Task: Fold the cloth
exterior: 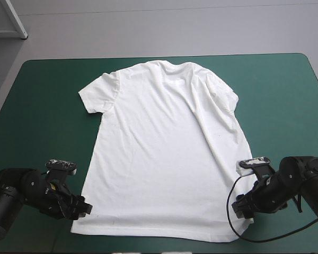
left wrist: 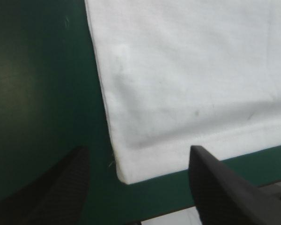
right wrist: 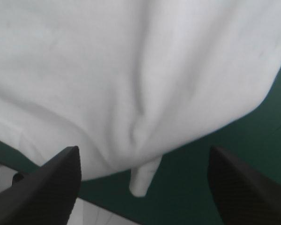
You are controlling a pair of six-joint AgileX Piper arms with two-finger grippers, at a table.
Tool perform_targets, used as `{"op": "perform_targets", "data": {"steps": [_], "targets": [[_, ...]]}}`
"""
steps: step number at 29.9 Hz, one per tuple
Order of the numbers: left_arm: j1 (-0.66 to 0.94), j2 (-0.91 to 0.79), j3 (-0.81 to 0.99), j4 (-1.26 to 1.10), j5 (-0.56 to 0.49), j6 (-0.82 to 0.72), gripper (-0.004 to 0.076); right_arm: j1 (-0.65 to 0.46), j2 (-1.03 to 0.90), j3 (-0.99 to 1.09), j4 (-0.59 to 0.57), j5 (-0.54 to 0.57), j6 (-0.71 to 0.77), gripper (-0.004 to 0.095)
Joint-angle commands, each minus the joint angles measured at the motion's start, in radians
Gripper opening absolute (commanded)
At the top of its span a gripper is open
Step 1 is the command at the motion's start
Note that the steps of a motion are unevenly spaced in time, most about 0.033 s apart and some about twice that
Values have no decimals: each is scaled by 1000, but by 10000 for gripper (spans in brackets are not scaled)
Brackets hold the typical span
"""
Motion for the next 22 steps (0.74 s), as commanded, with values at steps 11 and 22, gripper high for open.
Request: {"op": "perform_targets", "data": {"steps": [11, 22], "targets": [[-4, 325, -422, -2, -214, -30, 513, -1, -14, -295, -181, -172, 173, 727], [-2, 726, -685, 72, -409, -30, 513, -1, -14, -326, -205, -143, 222, 727]]}}
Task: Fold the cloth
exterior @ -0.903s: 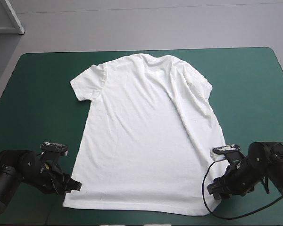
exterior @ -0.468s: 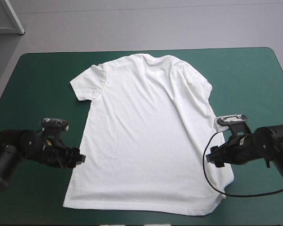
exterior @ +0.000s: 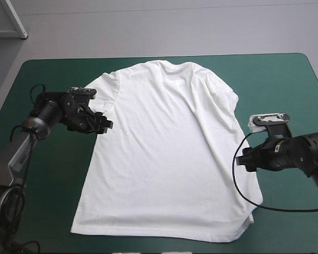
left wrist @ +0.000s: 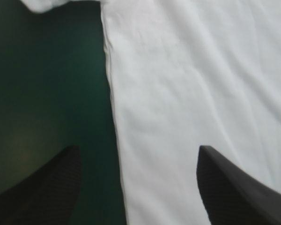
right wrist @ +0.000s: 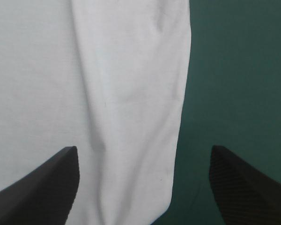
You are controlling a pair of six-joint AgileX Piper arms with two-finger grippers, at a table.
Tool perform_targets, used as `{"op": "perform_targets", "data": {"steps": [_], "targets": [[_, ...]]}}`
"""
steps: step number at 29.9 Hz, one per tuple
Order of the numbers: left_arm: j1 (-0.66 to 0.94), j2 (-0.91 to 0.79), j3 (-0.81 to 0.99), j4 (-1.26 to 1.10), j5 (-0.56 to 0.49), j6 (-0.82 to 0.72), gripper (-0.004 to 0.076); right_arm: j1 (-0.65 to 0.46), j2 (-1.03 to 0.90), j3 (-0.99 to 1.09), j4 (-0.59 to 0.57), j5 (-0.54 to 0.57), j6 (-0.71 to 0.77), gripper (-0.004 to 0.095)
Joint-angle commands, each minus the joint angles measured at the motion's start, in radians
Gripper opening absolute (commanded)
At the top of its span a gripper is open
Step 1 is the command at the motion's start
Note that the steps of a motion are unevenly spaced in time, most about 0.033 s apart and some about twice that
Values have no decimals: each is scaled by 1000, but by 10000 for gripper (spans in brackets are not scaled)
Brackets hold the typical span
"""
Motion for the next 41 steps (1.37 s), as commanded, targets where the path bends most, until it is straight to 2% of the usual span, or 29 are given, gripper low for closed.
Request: {"op": "perform_targets", "data": {"steps": [1, 10, 14, 16, 21, 27, 35, 38, 41], "targets": [[-2, 44, -68, 25, -96, -8, 512, -1, -14, -35, -5, -11, 4, 727], [-2, 224, -142, -30, -216, -8, 512, -1, -12, -35, -5, -37, 4, 727], [-2, 254, -169, -30, -224, -8, 497, -1, 6, -37, -5, -92, 4, 727], [-2, 255, -169, -30, -215, -8, 418, -1, 36, -47, -5, -119, 4, 727], [-2, 255, -169, -21, -145, 6, -8, -1, 203, -132, -13, -200, -3, 719], [-2, 255, -169, -7, -86, 1, -8, -35, 449, -303, -36, -226, -11, 692], [-2, 255, -169, 71, -11, 0, -8, -166, 693, -436, 197, -219, -157, 637], [-2, 255, -169, 69, -9, -7, -8, -176, 748, -454, 275, -221, -220, 605], [-2, 255, -169, 64, -15, -11, -8, -174, 780, -456, 304, -241, -232, 545]]}}
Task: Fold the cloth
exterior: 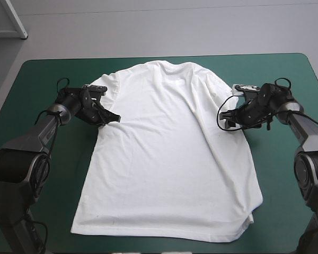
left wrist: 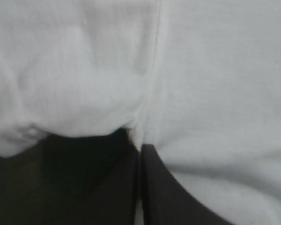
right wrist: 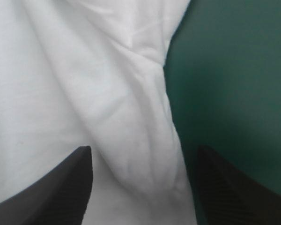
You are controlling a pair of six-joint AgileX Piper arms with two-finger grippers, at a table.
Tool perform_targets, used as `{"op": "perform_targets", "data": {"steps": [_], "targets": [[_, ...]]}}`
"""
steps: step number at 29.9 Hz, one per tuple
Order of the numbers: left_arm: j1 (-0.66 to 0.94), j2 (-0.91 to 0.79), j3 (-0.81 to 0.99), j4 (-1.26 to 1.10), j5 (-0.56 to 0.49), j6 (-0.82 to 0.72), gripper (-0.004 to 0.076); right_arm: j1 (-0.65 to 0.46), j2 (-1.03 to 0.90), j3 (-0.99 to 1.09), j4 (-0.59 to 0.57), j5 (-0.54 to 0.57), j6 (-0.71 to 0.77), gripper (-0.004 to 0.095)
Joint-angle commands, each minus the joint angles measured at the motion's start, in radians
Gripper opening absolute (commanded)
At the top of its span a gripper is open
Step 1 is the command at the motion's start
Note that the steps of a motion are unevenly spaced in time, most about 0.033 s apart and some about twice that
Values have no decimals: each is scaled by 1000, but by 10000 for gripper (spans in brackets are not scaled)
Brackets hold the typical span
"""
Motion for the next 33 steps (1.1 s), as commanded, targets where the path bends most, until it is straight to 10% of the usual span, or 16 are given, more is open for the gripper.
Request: {"op": "perform_targets", "data": {"steps": [1, 9, 33], "targets": [[-2, -35, -5, 23, 78, -12, -8, -6, -14, -36, 64, -39, -32, 510], [-2, -40, -10, 21, 43, -68, -8, -6, -9, -45, 70, -71, -39, -21], [-3, -366, -716, 165, 380, -57, -8, -6, -428, -519, 50, 77, -36, -19]]}}
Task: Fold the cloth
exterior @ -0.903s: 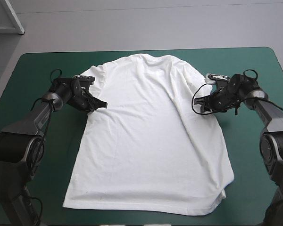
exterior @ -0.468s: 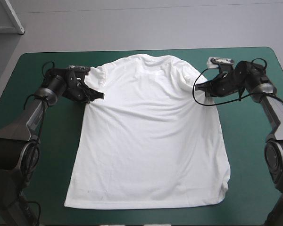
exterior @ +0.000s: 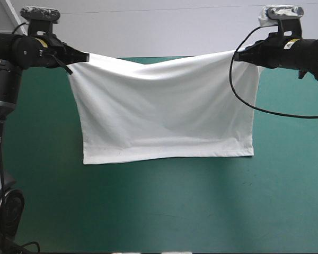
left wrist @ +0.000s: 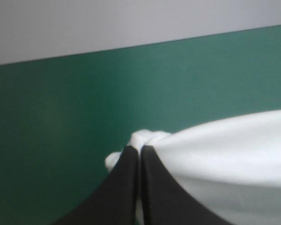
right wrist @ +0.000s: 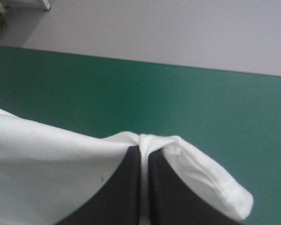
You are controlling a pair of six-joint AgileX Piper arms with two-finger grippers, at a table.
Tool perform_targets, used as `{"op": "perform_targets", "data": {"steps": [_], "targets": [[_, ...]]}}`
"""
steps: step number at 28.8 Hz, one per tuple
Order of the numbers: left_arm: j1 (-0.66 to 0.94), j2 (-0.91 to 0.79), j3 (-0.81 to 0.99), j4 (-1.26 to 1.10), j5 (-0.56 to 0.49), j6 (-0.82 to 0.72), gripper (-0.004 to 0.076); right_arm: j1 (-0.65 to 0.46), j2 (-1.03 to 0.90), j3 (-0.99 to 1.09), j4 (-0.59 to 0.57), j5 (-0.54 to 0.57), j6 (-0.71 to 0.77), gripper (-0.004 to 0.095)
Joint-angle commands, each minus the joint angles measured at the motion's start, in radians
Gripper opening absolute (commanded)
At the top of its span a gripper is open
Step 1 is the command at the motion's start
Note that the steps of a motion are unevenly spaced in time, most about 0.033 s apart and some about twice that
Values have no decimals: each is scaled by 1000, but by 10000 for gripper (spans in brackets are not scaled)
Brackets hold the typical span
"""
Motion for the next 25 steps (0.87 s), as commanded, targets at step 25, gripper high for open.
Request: {"op": "perform_targets", "data": {"steps": [25], "targets": [[-2, 157, -365, 90, -338, 61, -8, -6, 255, -454, 90, -397, -44, -19]]}}
